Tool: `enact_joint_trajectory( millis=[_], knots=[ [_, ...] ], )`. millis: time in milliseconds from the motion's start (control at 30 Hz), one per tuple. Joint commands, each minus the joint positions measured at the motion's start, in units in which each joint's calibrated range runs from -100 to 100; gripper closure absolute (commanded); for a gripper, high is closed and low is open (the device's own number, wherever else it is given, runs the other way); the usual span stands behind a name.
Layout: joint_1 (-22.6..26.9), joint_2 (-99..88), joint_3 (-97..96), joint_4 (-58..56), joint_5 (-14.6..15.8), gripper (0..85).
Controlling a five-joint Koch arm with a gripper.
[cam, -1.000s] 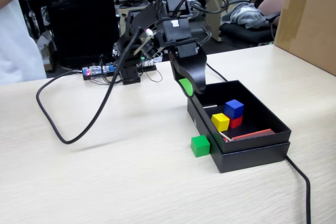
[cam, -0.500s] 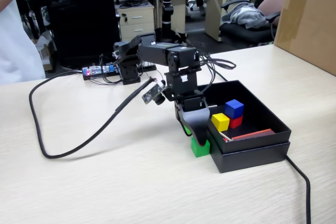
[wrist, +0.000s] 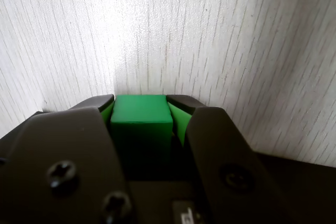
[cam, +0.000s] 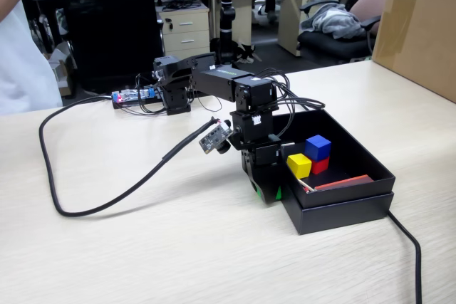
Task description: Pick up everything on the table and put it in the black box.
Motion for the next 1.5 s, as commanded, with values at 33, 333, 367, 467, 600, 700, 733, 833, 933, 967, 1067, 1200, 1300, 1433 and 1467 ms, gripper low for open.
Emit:
enact_joint_trajectory(
  millis=[33, 333, 367, 467, 600, 700, 733, 833, 933, 967, 1067, 1200, 1300, 1433, 1467],
  knots=[
    [0.2, -5.4, 3.4, -1.2, -0.3, 71.6],
    [1.5, -41.1, -1.3, -6.2, -0.4, 71.6],
    [2.0, -42.2, -1.1, -6.2, -0.4, 71.6],
    [3.5, -42.5, -0.5, -6.2, -0.4, 71.6],
    [5.7, -36.3, 0.4, -5.9, 0.6, 71.4],
    [6.5, -30.8, 0.6, -5.7, 1.1, 70.8],
    [6.8, -29.2, 0.7, -5.7, 1.2, 70.8],
    [7.4, -22.4, 2.3, -5.7, 1.3, 70.8],
    [7.6, -17.7, 3.0, -5.7, 1.4, 70.6],
    [7.6, -16.7, 3.6, -5.7, 1.4, 70.6],
    [7.6, -14.9, 4.4, -5.7, 1.4, 70.6],
    [7.2, -12.8, 5.2, -5.7, 1.3, 66.1],
    [7.0, -12.0, 5.1, -5.7, 1.2, 57.5],
    [6.7, -12.6, 4.8, -5.7, 1.2, 48.5],
    [6.7, -13.2, 4.6, -6.0, 1.2, 45.1]
  ],
)
